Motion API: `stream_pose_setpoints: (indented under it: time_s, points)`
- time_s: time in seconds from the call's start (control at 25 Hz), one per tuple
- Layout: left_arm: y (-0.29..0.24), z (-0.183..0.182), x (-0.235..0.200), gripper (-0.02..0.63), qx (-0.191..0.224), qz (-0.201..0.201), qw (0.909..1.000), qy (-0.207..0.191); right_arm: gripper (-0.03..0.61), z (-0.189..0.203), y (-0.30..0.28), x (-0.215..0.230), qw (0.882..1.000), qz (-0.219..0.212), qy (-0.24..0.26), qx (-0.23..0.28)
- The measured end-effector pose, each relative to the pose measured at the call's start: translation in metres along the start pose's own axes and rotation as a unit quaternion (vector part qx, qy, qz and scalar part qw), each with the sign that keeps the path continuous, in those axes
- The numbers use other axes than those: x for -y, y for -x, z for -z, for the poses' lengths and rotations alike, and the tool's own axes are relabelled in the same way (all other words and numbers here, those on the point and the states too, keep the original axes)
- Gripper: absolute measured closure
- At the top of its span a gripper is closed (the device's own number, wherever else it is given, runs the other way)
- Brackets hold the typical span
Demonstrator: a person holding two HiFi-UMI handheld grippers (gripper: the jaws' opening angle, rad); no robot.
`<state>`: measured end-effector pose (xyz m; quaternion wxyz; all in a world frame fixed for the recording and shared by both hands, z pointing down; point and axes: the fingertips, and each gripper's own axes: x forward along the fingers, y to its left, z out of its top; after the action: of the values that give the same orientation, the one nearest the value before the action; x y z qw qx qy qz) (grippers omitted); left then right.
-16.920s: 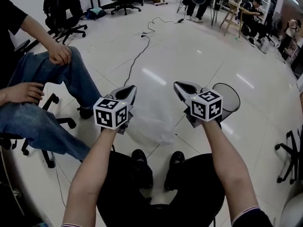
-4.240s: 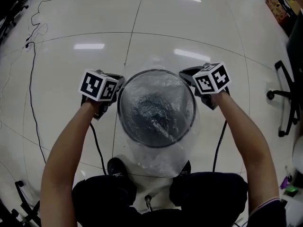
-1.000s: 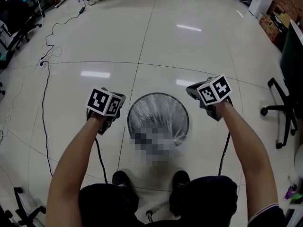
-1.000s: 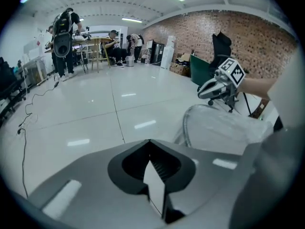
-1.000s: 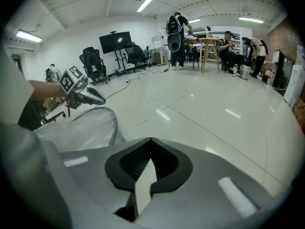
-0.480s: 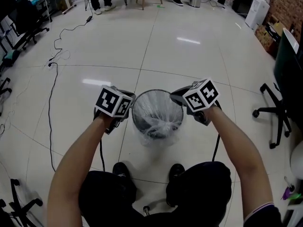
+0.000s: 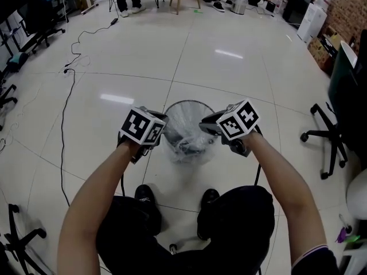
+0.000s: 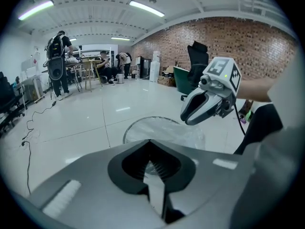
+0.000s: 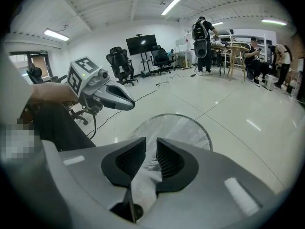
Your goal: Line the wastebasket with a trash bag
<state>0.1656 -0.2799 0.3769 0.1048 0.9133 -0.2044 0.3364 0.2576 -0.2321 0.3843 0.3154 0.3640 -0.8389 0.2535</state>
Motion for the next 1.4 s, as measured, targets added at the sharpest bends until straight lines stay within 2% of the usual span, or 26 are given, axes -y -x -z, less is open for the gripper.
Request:
stream_pose_setpoints:
  time_s: [0.2,0.32,0.6,0.96,1.4]
  points:
    - [0.009,0.005,0.003,0.601,0.005,-0.001,1.0000,-0.001,0.515,0.001,-0.003,-0.008,1.000,0.006,0.006,-0.016]
    - [0.010,0.006,0.004,0.601,0.010,0.001,1.0000,0.001,0.577,0.004,-0.007,-0.010,1.000,0.012,0.014,-0.025]
    - [-0.001,0.007,0.004,0.601,0.009,0.010,0.9999,-0.001,0.577,0.013,-0.031,-0.006,0.999,0.002,0.014,-0.050]
    - [-0.021,0.012,-0.008,0.601,-0.002,0.017,0.9999,0.001,0.577,0.005,-0.068,0.005,0.997,-0.016,0.009,-0.073]
    - [-0.033,0.020,-0.041,0.601,0.000,0.016,0.9997,0.018,0.577,0.001,-0.118,0.020,0.994,-0.031,-0.013,-0.103]
